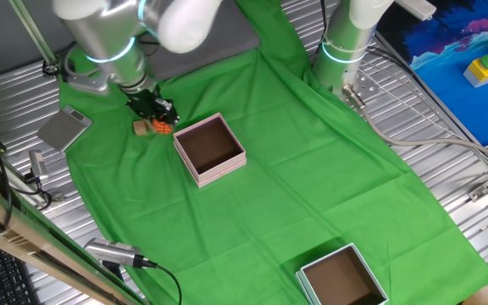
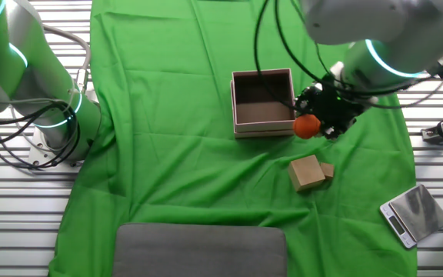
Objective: Take everything out of the gift box
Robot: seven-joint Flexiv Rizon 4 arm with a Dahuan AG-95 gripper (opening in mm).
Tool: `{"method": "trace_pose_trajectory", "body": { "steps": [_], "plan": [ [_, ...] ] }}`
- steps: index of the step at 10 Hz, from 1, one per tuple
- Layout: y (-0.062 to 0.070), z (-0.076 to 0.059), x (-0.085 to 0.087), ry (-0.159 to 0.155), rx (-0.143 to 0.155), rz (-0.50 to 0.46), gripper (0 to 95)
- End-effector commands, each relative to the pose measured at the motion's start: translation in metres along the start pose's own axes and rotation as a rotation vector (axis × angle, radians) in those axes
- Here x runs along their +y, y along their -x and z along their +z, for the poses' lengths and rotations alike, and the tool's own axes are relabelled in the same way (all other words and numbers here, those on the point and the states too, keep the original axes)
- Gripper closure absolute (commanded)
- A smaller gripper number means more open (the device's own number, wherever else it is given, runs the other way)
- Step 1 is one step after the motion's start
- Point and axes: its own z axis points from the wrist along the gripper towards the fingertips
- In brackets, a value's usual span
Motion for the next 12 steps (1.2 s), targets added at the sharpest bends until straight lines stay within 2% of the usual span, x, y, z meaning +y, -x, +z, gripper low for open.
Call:
{"method": "trace_pose_trajectory", "body": {
  "steps": [1, 3, 4, 7, 8, 9, 12],
  "plan": [
    [-0.002, 0.0, 0.002, -0.023, -0.008, 0.107, 95.0],
    [-0.002, 0.0, 0.004, -0.043, 0.009, 0.144, 95.0],
    [-0.008, -0.002, 0.0, -0.059, 0.017, 0.169, 95.0],
    [-0.033, -0.009, -0.039, -0.052, 0.016, 0.121, 95.0],
    [-0.048, -0.008, -0.067, -0.048, -0.002, 0.059, 95.0],
    [-0.058, -0.002, -0.087, -0.052, -0.001, 0.018, 95.0],
    [-0.079, 0.011, -0.125, -0.055, 0.0, -0.078, 95.0]
  ]
}}
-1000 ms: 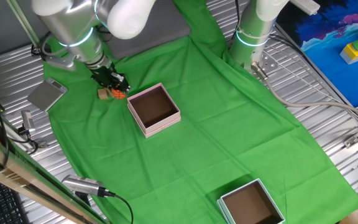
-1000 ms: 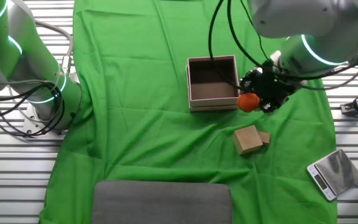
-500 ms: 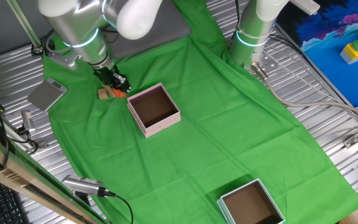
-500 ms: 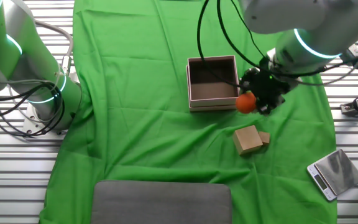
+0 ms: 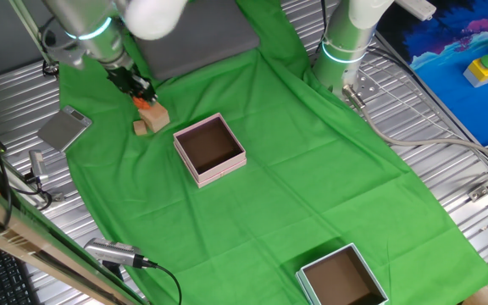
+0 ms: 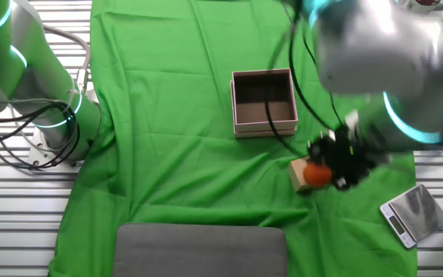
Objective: Take everything out of the gift box
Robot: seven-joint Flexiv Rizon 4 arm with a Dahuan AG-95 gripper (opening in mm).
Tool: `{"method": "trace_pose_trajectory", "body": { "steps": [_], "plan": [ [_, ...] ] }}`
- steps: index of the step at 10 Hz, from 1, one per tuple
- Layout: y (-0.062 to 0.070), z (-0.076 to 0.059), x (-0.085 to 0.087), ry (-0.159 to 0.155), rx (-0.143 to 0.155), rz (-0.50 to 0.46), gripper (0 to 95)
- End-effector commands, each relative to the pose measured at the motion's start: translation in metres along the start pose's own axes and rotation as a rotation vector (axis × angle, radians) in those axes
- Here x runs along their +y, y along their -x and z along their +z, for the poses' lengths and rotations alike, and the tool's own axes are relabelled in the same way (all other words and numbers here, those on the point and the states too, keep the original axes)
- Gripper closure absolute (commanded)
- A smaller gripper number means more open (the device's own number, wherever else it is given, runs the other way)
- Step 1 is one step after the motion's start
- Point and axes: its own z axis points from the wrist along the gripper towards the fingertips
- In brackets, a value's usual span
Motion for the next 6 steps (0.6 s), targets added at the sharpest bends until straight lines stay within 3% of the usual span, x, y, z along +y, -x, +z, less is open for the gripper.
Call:
{"method": "trace_pose_trajectory", "body": {
  "steps": [1, 3, 6],
  "plan": [
    [-0.019, 0.016, -0.036, 0.007, -0.023, -0.176, 95.0],
    [-0.026, 0.027, -0.048, -0.002, -0.034, -0.212, 95.0],
    [-0.026, 0.034, -0.052, -0.001, -0.048, -0.198, 95.0]
  ]
}}
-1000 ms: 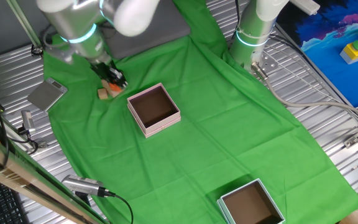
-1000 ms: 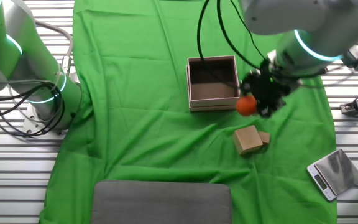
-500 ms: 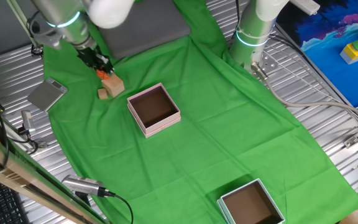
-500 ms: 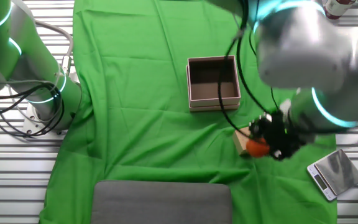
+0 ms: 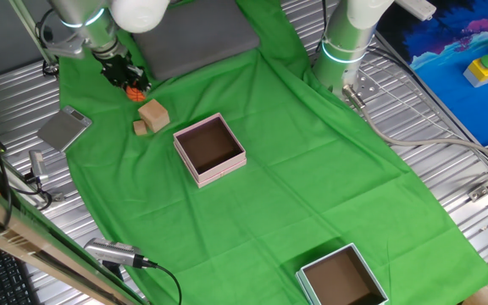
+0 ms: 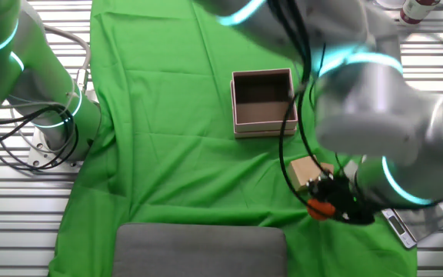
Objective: Take everything out of the gift box
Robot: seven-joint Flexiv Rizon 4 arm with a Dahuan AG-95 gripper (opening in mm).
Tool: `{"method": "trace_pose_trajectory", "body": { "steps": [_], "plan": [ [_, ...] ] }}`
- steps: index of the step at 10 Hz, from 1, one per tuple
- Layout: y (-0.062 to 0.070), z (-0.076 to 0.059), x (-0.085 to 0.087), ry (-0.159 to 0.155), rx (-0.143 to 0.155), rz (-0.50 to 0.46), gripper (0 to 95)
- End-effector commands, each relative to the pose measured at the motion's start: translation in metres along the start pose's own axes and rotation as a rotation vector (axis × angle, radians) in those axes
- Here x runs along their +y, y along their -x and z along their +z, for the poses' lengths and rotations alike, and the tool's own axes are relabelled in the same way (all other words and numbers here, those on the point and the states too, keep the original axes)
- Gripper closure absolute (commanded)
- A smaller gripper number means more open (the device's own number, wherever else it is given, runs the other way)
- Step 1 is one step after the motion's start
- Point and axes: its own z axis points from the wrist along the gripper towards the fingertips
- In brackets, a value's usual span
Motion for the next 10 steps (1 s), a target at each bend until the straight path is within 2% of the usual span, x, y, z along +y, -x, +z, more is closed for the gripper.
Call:
{"method": "trace_pose_trajectory", "body": {
  "steps": [1, 2, 3, 5, 10],
  "plan": [
    [0.0, 0.002, 0.0, 0.006, -0.014, 0.016, 95.0],
    [0.001, 0.003, 0.0, 0.017, -0.026, 0.025, 95.0],
    [0.002, 0.005, 0.0, 0.017, -0.025, 0.056, 95.0],
    [0.006, 0.006, 0.0, 0.012, -0.035, 0.04, 19.0],
    [0.011, 0.008, 0.001, 0.01, -0.036, 0.037, 19.0]
  ]
}}
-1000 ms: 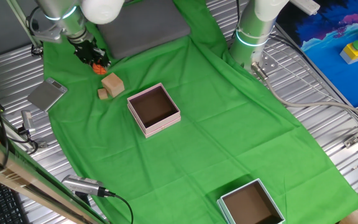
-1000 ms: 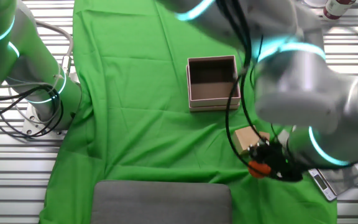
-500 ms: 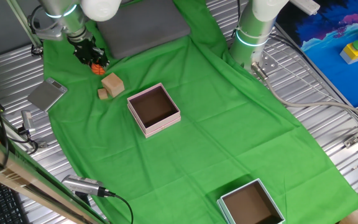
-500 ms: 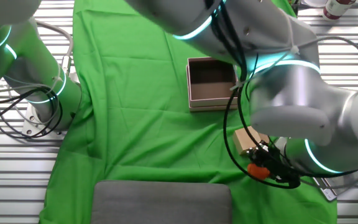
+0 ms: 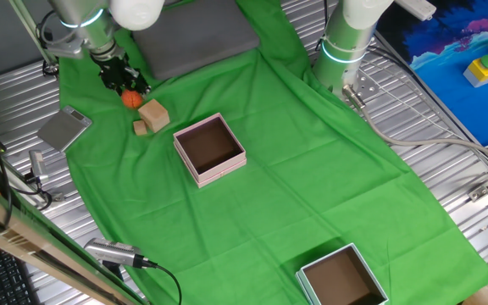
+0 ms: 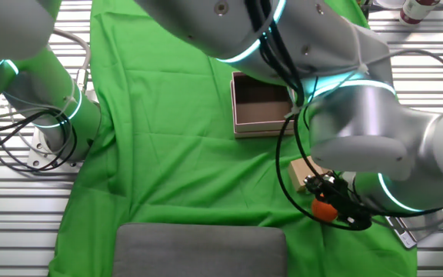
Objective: Take everything out of the gift box
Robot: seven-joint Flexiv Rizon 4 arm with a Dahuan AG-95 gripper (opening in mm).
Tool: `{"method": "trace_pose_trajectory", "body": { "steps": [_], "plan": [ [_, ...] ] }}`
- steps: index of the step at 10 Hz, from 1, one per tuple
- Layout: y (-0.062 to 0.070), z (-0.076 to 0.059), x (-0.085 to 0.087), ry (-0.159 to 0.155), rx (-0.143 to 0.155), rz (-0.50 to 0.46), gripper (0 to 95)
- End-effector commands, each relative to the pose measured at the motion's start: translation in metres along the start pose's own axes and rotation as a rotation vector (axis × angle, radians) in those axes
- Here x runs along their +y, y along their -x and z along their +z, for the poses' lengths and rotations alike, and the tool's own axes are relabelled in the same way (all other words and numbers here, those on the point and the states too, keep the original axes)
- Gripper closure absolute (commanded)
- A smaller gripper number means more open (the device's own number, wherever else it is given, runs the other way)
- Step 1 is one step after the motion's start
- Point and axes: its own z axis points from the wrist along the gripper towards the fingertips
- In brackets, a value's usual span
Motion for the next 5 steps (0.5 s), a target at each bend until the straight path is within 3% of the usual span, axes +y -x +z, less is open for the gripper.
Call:
{"method": "trace_pose_trajectory", "body": {
  "steps": [1, 2, 3, 5],
  "plan": [
    [0.002, -0.008, 0.006, 0.012, -0.003, 0.007, 19.0],
    [0.005, -0.017, 0.011, 0.011, 0.001, 0.027, 19.0],
    [0.011, -0.03, 0.017, 0.012, 0.004, 0.044, 38.0],
    [0.027, -0.046, 0.031, 0.014, 0.006, 0.091, 38.0]
  ]
}}
